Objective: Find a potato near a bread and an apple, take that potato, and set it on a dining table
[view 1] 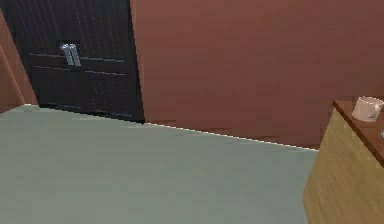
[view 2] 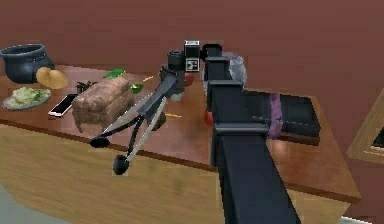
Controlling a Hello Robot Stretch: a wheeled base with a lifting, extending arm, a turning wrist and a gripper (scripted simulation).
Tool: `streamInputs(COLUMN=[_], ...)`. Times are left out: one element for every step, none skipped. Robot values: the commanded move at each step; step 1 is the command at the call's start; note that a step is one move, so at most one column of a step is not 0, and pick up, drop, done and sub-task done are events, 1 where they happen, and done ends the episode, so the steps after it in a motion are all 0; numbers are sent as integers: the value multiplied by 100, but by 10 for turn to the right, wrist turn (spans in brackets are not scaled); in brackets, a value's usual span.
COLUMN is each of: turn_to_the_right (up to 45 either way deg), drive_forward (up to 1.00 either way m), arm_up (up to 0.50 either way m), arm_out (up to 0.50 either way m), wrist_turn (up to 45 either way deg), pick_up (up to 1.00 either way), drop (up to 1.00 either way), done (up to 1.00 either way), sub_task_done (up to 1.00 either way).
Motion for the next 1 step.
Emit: streamInputs(turn_to_the_right=[0], drive_forward=[0], arm_up=[0], arm_out=[0], wrist_turn=[450], pick_up=[0], drop=[0], done=[0], sub_task_done=[0])
